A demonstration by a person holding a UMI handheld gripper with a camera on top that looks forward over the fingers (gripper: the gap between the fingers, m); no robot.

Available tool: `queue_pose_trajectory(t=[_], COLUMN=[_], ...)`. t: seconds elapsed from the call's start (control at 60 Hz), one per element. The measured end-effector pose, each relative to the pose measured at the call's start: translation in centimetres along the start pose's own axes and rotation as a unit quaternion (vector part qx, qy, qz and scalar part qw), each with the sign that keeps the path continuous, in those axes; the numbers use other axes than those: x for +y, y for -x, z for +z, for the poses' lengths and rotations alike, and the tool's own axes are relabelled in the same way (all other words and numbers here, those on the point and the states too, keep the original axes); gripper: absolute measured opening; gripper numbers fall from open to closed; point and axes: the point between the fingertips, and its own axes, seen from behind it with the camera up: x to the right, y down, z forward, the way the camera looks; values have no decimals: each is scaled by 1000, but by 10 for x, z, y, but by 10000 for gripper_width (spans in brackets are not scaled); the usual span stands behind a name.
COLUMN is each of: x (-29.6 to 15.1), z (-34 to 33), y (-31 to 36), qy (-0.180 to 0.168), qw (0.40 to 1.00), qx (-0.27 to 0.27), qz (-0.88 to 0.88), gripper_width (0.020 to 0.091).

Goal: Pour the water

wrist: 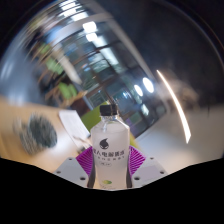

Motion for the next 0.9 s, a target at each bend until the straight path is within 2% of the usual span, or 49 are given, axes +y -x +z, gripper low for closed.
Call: queue_pose_trajectory(t=[0.05, 0.117, 0.217, 0.383, 0.467, 0.517, 0.583, 0.7, 0.85, 0.867, 0.9], x=[5, 11, 21, 44, 41, 51, 51, 51, 60, 65, 71], z=[-3, -6, -5, -1, -11, -7, -7, -9, 0, 1, 2], y=[17, 43, 94, 126, 132, 142, 140, 140, 143, 145, 144], qy=[-4, -5, -4, -2, -1, 10, -7, 0, 1, 7, 14], qw=[986, 937, 862, 855, 855, 860, 862, 862, 864, 866, 868], qx=[-20, -57, -122, -149, -163, -174, -172, -171, -166, -166, -161], qz=[164, 345, 493, 497, 493, 480, 477, 477, 475, 471, 469], gripper_width=[425, 426, 428, 428, 430, 445, 454, 464, 611, 641, 748])
